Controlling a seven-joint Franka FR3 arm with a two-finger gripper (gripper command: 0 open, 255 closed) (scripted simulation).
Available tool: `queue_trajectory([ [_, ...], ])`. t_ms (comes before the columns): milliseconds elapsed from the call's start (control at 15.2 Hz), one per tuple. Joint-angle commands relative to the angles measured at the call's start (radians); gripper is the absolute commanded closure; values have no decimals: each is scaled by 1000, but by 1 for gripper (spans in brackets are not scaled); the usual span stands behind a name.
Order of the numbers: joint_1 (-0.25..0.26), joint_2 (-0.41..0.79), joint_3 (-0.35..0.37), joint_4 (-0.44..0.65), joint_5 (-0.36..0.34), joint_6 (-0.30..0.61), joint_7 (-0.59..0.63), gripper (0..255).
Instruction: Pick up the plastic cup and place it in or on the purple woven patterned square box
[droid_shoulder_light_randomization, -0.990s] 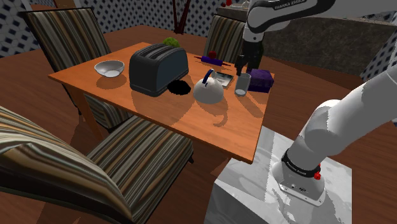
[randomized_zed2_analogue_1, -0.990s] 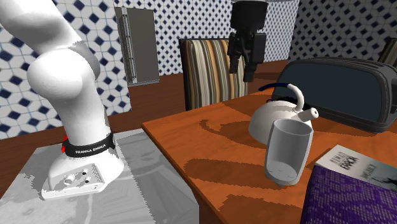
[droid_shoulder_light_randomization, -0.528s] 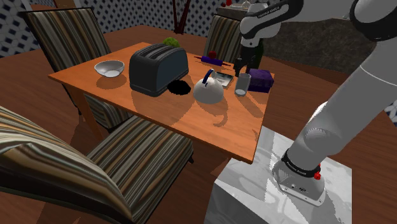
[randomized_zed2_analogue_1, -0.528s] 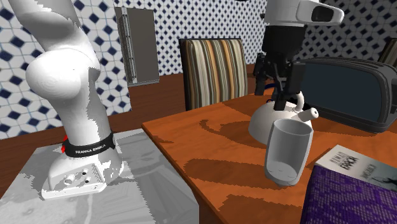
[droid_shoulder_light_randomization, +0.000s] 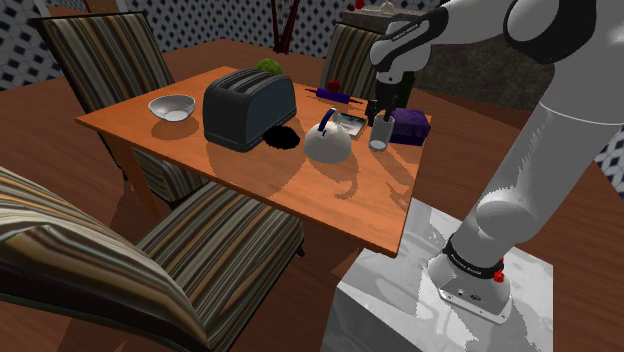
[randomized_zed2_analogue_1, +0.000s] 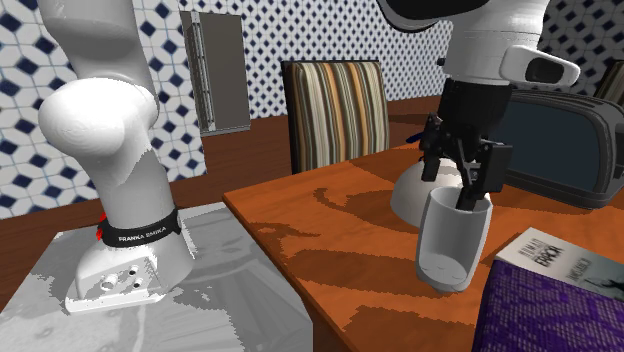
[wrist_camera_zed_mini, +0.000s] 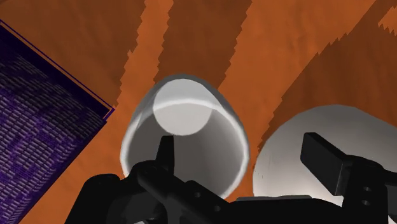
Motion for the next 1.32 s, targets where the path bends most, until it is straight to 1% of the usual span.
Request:
queue_trajectory([
  [0, 0, 12, 1, -15, 7, 26, -5, 0],
  [132, -1, 22, 1, -27, 13, 46, -9, 0],
  [594, -1, 22, 1, -27, 13, 46, -9, 0],
  [660, -1, 22, 1, -27, 13, 46, -9, 255],
  [1254, -1, 22, 1, -27, 13, 46, -9, 255],
])
